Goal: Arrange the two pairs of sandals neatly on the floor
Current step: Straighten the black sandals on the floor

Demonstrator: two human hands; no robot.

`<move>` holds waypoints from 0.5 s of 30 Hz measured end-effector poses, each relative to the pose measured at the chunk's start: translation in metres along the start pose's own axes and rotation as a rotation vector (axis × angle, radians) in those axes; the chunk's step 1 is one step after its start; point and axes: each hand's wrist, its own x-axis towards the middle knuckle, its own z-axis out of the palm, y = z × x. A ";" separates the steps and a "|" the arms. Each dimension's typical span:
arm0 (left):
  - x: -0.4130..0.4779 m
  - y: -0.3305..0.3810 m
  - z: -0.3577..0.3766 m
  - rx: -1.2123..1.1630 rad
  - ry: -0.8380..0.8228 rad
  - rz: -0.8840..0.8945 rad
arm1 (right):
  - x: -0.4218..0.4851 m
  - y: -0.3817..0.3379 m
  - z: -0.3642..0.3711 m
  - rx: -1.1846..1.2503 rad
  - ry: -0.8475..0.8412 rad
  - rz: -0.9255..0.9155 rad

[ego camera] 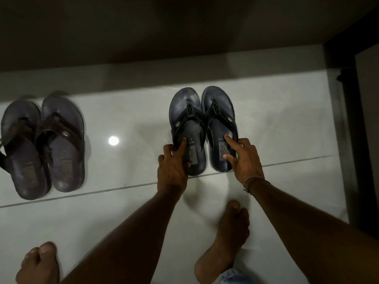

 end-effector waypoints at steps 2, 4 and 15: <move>0.002 0.000 -0.001 -0.005 -0.003 0.005 | 0.001 -0.001 0.000 0.005 0.003 -0.004; 0.004 0.000 -0.002 0.001 -0.001 0.010 | 0.004 -0.002 -0.001 0.004 0.004 -0.006; 0.006 0.002 -0.004 -0.006 -0.011 0.018 | 0.007 -0.002 0.000 0.024 -0.007 0.023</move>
